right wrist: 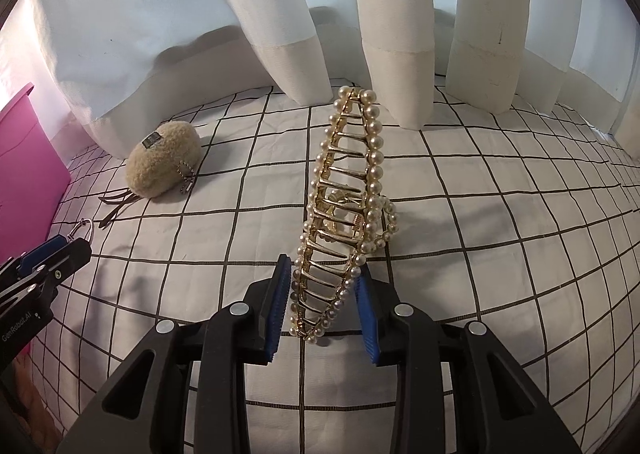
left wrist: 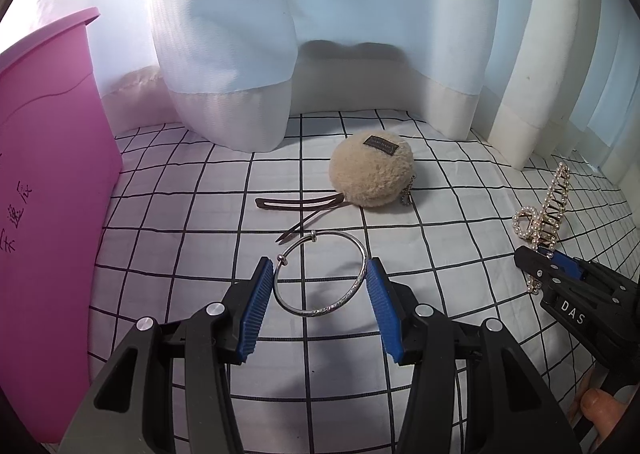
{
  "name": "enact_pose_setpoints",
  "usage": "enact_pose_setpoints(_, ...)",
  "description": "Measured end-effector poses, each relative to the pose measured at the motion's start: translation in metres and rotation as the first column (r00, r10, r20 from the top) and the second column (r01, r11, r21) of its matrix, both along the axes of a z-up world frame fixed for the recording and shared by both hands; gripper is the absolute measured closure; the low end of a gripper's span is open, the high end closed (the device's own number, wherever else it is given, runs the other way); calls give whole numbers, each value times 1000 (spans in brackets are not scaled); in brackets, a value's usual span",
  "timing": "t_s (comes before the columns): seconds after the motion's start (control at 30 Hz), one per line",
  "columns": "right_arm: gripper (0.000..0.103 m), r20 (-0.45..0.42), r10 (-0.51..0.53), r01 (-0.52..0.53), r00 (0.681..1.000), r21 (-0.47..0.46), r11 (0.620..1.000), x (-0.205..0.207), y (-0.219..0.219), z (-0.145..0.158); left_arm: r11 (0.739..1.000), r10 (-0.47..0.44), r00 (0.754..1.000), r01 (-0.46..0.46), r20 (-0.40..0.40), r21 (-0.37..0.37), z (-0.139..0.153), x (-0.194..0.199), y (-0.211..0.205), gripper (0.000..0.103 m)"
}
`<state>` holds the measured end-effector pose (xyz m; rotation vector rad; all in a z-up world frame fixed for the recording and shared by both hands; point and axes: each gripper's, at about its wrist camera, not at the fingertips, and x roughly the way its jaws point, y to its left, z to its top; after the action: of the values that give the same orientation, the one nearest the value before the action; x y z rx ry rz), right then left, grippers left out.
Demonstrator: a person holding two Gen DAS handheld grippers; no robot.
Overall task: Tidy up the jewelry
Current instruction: 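Lift the bangle with the left tool while the right tool lifts the claw clip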
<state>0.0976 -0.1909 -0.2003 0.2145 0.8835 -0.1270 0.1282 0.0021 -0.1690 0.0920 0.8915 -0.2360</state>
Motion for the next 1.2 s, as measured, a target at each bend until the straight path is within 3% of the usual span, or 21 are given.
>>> enact_pose_setpoints(0.23, 74, 10, 3, -3, 1000, -36, 999, 6, 3, 0, 1000, 1, 1000, -1, -5, -8, 0, 0, 0, 56)
enact_pose_setpoints(0.63, 79, 64, 52, -51, 997, -21, 998, -5, -4, 21, 999, 2, 1000, -2, 8, -32, 15, -4, -7, 56)
enact_pose_setpoints(0.77, 96, 65, 62, -59, 996, -45, 997, -12, -7, 34, 999, 2, 1000, 0, 26, -44, 30, -8, -11, 56)
enact_pose_setpoints(1.0, 96, 26, 97, -95, 995, -73, 993, -13, -13, 28, 998, 10, 999, -7, 41, -60, 51, -17, -16, 56)
enact_pose_setpoints(1.2, 96, 45, 145, -139, 988, -127, 982, -21, -7, 45, 998, 20, 998, -17, 51, -59, 64, -26, -17, 56)
